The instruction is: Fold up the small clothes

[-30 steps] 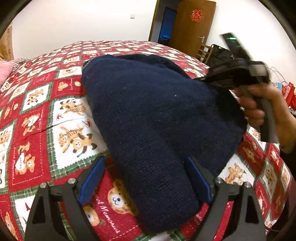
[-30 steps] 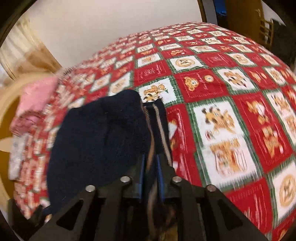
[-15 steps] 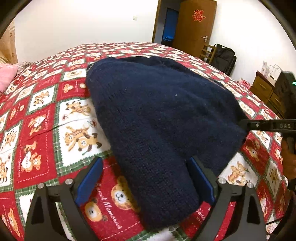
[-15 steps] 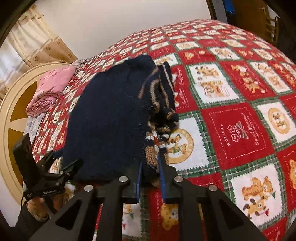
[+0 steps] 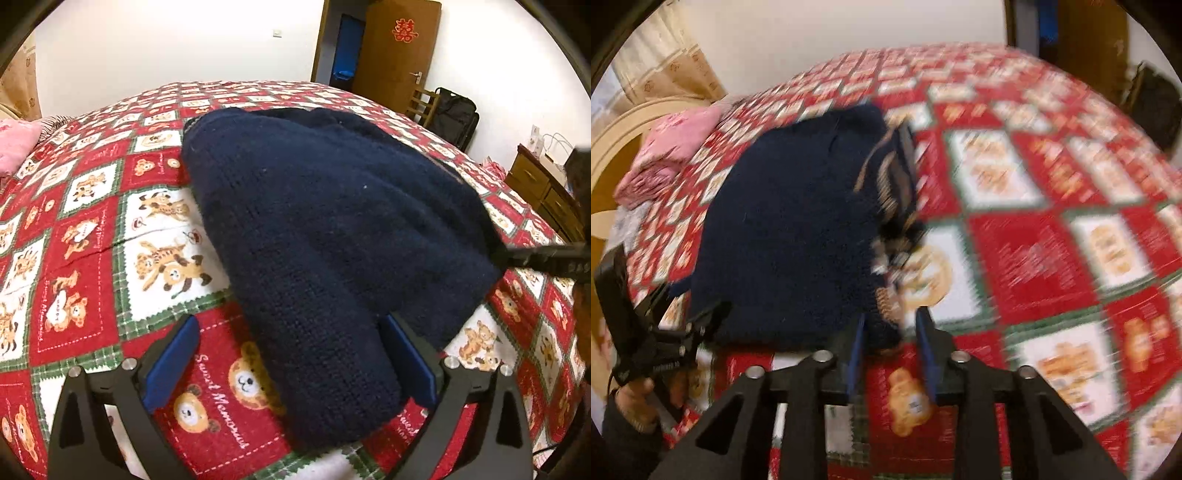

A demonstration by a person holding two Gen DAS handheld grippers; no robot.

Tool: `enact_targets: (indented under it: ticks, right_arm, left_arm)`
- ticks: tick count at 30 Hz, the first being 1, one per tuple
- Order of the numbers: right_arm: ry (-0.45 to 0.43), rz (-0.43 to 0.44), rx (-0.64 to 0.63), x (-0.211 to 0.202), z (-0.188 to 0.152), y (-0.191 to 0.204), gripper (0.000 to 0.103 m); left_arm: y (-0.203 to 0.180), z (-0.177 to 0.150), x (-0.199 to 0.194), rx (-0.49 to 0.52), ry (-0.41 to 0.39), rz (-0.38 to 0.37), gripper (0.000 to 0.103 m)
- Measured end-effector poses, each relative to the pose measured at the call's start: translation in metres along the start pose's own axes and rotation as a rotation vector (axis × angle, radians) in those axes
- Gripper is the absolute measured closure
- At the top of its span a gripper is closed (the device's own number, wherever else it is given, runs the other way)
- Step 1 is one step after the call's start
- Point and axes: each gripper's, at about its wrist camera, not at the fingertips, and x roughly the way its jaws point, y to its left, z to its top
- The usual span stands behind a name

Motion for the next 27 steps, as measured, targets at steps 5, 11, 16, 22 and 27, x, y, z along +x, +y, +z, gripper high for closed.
enact_targets:
  ticks: [5,11,16,22,27]
  right_arm:
    - [-0.132,0.076,-0.064,-0.014,0.028,0.037,0.063]
    - [-0.111,0.209,-0.177,0.025,0.037,0.080,0.063]
    - [-0.008,0.121,-0.163,0.070,0.027,0.068,0.063]
    - [-0.040,0.184,-0.238,0.047,0.057,0.073,0.063]
    - [-0.063,0.344,-0.239,0.062,0.125,0.112,0.063]
  left_arm:
    - [0.001,0.000,0.001,-0.005,0.008,0.002,0.000]
    - [-0.001,0.001,0.003,-0.005,0.016,0.013,0.000]
    - [0.001,0.001,0.001,-0.017,0.012,0.017,0.000]
    - [-0.005,0.001,-0.024,-0.011,-0.053,0.116,0.000]
    - [-0.015,-0.001,-0.014,0.058,-0.026,0.196,0.000]
